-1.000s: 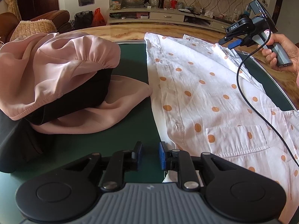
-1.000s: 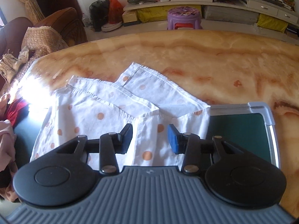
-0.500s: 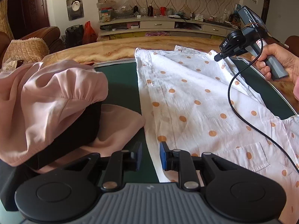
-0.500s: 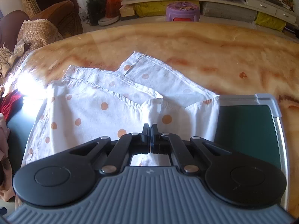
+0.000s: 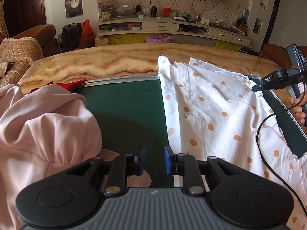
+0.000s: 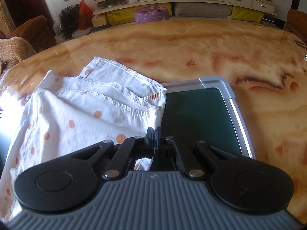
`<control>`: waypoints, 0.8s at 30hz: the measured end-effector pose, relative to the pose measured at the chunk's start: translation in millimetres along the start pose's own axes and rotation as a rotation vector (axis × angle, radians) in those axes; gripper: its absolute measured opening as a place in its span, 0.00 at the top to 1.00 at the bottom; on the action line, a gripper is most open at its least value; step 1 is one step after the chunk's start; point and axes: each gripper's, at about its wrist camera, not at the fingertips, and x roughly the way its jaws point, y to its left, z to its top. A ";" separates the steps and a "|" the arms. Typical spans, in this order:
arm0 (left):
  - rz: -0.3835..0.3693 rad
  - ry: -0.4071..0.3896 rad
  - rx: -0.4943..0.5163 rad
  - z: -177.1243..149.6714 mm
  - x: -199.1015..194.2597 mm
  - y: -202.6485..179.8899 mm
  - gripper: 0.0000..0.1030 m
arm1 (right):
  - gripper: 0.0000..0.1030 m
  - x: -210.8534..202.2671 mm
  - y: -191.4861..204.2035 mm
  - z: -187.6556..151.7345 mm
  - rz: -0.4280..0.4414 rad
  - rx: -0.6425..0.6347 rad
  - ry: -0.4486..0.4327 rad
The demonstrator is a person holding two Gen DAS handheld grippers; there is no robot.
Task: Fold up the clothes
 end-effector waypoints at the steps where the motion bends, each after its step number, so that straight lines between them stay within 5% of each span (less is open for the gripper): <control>1: 0.003 0.005 0.001 3.1 6.3 0.7 0.77 | 0.96 0.4 0.6 -1.1 0.000 0.000 -0.002; 4: -0.027 0.020 -0.002 7.3 19.5 -1.8 0.77 | 0.91 -1.0 -0.8 -0.8 -0.015 0.006 -0.002; 8: -0.064 0.037 0.018 2.4 26.1 -13.5 0.77 | 0.67 -16.1 -6.1 2.3 -0.029 0.054 -0.067; 11: -0.102 0.051 0.031 -4.0 25.3 -22.3 0.77 | 0.58 -28.2 6.7 6.3 0.073 0.041 -0.094; 17: -0.104 0.045 0.096 -13.3 24.5 -47.2 0.77 | 0.46 -7.7 109.3 20.7 0.341 -0.081 -0.020; 24: -0.119 0.044 0.065 -14.2 20.8 -44.6 0.77 | 0.46 42.7 218.3 31.7 0.239 -0.164 0.057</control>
